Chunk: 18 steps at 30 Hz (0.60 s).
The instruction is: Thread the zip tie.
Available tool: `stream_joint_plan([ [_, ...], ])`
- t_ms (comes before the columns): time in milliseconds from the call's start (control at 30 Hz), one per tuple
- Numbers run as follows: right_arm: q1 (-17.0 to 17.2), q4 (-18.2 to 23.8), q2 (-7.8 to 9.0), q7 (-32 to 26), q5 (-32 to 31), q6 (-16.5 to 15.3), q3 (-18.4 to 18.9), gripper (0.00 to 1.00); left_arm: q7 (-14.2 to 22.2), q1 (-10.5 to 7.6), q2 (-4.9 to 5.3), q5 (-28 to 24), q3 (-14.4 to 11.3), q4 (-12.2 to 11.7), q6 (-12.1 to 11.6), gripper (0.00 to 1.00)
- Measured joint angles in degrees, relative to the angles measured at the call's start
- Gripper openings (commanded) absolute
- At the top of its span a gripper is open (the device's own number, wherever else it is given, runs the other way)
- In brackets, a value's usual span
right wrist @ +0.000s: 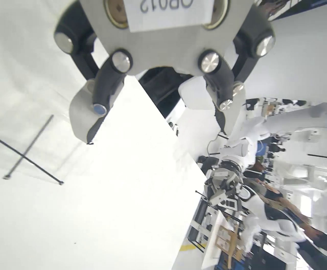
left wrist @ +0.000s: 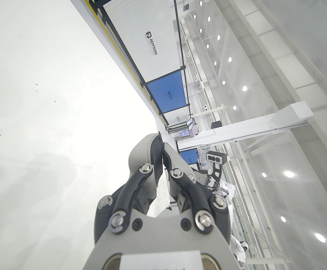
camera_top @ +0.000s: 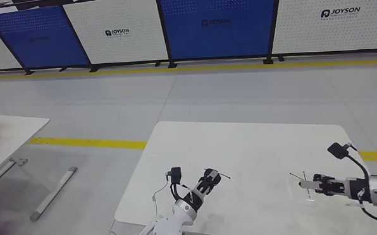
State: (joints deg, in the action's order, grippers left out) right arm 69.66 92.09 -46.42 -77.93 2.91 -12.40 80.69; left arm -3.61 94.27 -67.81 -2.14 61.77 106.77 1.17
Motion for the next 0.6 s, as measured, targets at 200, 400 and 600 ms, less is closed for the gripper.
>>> stream_joint_plan([
  [200,-4.3,-2.7,-0.02,-1.7,-0.4,-0.1,-4.5,1.00,0.0,0.00,0.00,0.0,0.0,0.0,0.0,0.00],
  [400,-4.2,-2.7,-0.02,-1.7,-0.3,-0.1,-4.4,1.00,0.0,0.00,0.00,0.0,0.0,0.0,0.0,0.00],
  [600,-4.3,-2.8,0.30,-0.7,-1.1,0.6,-3.3,1.00,0.0,0.00,0.00,0.0,0.0,0.0,0.0,0.00],
])
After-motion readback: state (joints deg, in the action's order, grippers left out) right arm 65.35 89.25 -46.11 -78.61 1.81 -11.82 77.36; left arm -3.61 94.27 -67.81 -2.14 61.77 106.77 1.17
